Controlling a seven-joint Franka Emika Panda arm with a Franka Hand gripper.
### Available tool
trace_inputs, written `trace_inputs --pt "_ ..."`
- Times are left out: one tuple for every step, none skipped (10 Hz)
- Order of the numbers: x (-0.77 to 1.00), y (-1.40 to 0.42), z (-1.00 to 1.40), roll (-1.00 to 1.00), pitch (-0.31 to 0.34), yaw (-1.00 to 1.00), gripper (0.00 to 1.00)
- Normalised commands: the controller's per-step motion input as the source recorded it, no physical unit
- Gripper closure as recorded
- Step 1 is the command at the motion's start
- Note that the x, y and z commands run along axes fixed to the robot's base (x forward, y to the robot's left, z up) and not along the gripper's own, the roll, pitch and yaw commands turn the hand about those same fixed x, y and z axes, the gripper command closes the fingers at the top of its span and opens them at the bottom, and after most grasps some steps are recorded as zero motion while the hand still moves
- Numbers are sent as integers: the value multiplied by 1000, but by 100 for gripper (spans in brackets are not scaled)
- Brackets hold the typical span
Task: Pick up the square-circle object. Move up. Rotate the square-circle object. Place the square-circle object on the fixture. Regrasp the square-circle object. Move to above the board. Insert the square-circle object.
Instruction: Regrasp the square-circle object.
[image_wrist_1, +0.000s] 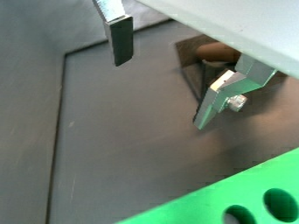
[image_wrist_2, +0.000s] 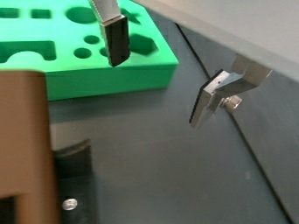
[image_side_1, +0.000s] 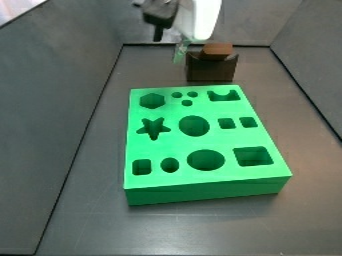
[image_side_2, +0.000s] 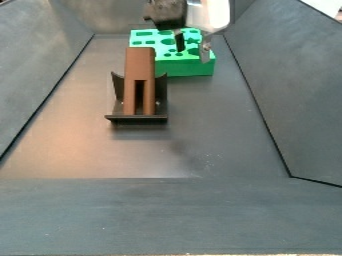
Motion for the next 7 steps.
trace_inputs --pt "-44 -8 3 709 -321 -1000 0" --pt "-45 -11 3 702 -308 -1000 0" --pt "-46 -9 4 696 -297 -1000 0" --pt "-42 -6 -3 679 -246 -1000 0" --pt "-41 -7 -3 677 -193 -1000 0" --pt "-44 -4 -5 572 -95 -847 0" --pt "-43 -4 0 372 31 -566 0"
